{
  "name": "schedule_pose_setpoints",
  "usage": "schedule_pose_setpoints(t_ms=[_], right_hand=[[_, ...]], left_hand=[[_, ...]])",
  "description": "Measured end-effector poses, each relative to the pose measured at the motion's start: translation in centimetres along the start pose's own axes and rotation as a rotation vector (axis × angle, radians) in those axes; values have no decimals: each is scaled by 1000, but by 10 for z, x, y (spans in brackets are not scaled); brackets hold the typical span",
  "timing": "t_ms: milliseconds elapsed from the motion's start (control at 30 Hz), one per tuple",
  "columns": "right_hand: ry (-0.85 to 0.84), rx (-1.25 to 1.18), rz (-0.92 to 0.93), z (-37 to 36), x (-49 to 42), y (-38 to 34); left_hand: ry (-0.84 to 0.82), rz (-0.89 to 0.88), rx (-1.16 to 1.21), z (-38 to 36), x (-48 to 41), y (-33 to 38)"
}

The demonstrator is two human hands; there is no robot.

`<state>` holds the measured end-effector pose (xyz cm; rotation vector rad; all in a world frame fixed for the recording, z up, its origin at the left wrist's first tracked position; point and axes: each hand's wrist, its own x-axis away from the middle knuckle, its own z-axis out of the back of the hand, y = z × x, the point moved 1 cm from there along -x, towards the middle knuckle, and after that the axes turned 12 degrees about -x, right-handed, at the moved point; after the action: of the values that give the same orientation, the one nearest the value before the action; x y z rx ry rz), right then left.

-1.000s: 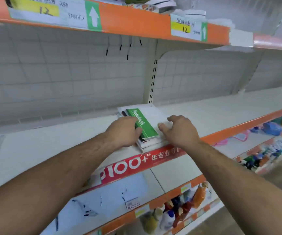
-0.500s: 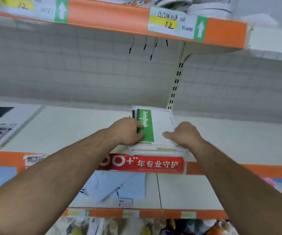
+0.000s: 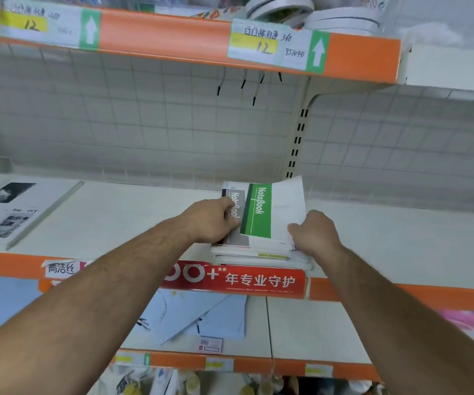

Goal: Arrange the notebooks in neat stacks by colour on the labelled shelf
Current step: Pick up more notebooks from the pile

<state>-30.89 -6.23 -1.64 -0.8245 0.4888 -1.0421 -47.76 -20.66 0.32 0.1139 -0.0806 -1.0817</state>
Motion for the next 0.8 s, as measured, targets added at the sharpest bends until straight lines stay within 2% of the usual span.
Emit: schedule_pose_setpoints(t_ms=[100, 200, 333, 500, 733, 800], right_hand=[[28, -13, -34, 1, 1, -1], [46, -127, -101, 4, 0, -2], [56, -241, -146, 4, 4, -2], [86, -263, -148, 2, 7, -3], [109, -170, -124, 1, 11, -7], [114, -189, -136, 3, 13, -12]], left_hand=[[25, 27, 66, -2, 2, 2], [73, 98, 211, -7, 3, 3], [10, 173, 255, -9, 5, -4], [-54, 239, 418, -7, -2, -15], [-84, 266, 480, -6, -1, -23], [-76, 295, 575, -5, -1, -28]])
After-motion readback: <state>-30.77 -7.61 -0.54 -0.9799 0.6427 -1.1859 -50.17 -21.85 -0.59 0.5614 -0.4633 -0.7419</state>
